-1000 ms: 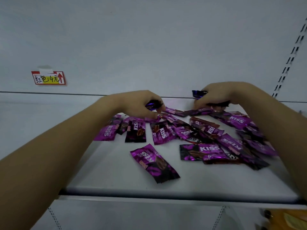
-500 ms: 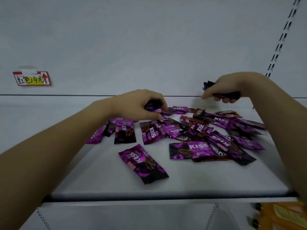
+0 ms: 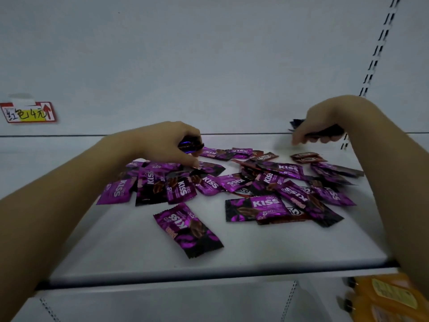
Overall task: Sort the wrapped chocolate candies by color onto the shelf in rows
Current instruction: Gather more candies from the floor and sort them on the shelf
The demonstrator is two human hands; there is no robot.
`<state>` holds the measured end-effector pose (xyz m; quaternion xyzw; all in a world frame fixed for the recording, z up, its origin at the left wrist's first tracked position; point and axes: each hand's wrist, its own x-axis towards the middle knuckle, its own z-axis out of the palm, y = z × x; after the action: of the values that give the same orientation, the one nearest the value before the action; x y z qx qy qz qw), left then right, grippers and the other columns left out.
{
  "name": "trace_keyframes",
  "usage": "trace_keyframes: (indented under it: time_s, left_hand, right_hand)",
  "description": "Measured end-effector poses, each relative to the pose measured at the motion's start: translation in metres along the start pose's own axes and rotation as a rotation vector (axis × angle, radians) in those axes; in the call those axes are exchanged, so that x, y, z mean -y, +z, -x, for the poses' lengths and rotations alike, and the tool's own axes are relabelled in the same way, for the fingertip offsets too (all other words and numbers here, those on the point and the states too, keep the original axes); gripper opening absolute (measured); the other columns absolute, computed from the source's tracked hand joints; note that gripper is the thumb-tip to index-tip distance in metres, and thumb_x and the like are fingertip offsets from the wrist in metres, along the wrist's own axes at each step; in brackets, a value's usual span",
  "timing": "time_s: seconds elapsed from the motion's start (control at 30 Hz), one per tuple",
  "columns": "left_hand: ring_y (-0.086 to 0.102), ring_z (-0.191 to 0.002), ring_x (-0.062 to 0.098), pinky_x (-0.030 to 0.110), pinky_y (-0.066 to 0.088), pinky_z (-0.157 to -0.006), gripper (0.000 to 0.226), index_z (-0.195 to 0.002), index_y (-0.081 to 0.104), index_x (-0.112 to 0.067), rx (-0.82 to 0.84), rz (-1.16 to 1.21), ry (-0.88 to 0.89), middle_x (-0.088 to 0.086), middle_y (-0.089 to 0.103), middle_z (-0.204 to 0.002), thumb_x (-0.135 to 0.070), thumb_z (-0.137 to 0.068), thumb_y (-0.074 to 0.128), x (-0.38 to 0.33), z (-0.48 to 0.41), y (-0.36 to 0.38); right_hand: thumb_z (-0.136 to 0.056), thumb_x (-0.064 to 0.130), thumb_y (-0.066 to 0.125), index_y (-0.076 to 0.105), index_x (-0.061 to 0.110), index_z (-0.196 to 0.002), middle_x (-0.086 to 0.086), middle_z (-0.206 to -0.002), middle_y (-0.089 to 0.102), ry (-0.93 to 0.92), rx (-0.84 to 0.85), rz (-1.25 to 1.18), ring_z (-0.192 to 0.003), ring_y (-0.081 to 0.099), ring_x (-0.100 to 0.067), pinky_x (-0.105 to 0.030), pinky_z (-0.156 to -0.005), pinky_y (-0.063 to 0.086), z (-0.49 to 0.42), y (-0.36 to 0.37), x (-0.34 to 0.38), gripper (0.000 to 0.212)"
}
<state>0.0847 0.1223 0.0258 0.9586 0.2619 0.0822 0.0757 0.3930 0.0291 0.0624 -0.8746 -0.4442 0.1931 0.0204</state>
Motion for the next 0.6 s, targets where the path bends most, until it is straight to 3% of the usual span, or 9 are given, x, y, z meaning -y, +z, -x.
trace_keyframes:
  time_s: [0.07, 0.13, 0.2, 0.33, 0.4, 0.5, 0.6]
  left_hand:
    - [0.06, -0.085, 0.012, 0.029, 0.047, -0.078, 0.033, -0.104, 0.062, -0.023, -0.029, 0.004, -0.009, -0.006, 0.064, -0.099, -0.043, -0.08, 0.071, -0.001, -0.001, 0.004]
    - [0.06, -0.087, 0.012, 0.029, 0.048, -0.081, 0.033, -0.107, 0.062, -0.023, -0.001, 0.001, 0.006, -0.006, 0.064, -0.102, -0.043, -0.081, 0.069, -0.004, -0.003, 0.009]
    - [0.061, -0.089, 0.011, 0.03, 0.049, -0.083, 0.028, -0.106, 0.062, -0.024, 0.023, 0.027, 0.056, -0.008, 0.065, -0.103, -0.038, -0.083, 0.069, -0.01, -0.004, 0.014]
    - [0.063, -0.094, 0.002, 0.019, 0.049, -0.083, 0.023, -0.104, 0.065, -0.025, 0.067, 0.238, 0.185, -0.015, 0.067, -0.104, -0.027, -0.082, 0.072, -0.03, -0.001, 0.013]
    - [0.064, -0.096, 0.004, 0.023, 0.05, -0.086, 0.023, -0.102, 0.065, -0.025, 0.141, 0.27, 0.23, -0.015, 0.068, -0.102, -0.027, -0.081, 0.074, -0.037, 0.001, 0.012]
    - [0.064, -0.094, 0.007, 0.031, 0.051, -0.089, 0.024, -0.099, 0.064, -0.026, 0.199, 0.156, 0.189, -0.012, 0.067, -0.099, -0.031, -0.078, 0.076, -0.035, 0.0, 0.01]
    - [0.061, -0.085, 0.013, 0.03, 0.049, -0.079, 0.024, -0.094, 0.06, -0.025, 0.162, -0.015, 0.115, -0.009, 0.064, -0.093, -0.033, -0.078, 0.076, -0.026, -0.002, 0.006]
  right_hand:
    - [-0.084, 0.031, 0.065, 0.052, 0.009, -0.071, -0.003, -0.057, 0.046, 0.125, 0.05, 0.085, -0.041, 0.039, -0.015, -0.017, -0.04, 0.03, -0.006, 0.003, -0.013, 0.028]
    - [-0.082, 0.034, 0.066, 0.051, 0.008, -0.077, -0.005, -0.064, 0.046, 0.139, 0.118, 0.1, -0.047, 0.038, -0.016, -0.019, -0.042, 0.03, -0.017, 0.012, -0.02, 0.031]
    - [-0.077, 0.038, 0.072, 0.052, 0.009, -0.088, -0.006, -0.071, 0.048, 0.035, 0.139, -0.001, -0.051, 0.04, -0.016, -0.02, -0.043, 0.032, -0.023, 0.017, -0.017, 0.038]
    - [-0.075, 0.034, 0.075, 0.056, 0.009, -0.094, -0.002, -0.066, 0.052, -0.191, 0.114, -0.117, -0.048, 0.042, -0.014, -0.022, -0.045, 0.033, 0.004, 0.007, 0.008, 0.037]
    - [-0.074, 0.033, 0.076, 0.058, 0.008, -0.095, 0.0, -0.062, 0.052, -0.287, 0.165, -0.121, -0.046, 0.041, -0.012, -0.022, -0.045, 0.032, 0.022, 0.003, 0.023, 0.037]
    - [-0.073, 0.033, 0.077, 0.058, 0.007, -0.093, 0.002, -0.056, 0.05, -0.319, 0.276, 0.053, -0.042, 0.04, -0.012, -0.021, -0.044, 0.031, 0.031, 0.02, 0.043, 0.037]
    - [-0.071, 0.037, 0.079, 0.059, 0.008, -0.088, -0.002, -0.058, 0.052, -0.213, 0.098, 0.231, -0.044, 0.044, -0.017, -0.022, -0.046, 0.037, 0.016, 0.034, 0.034, 0.039]
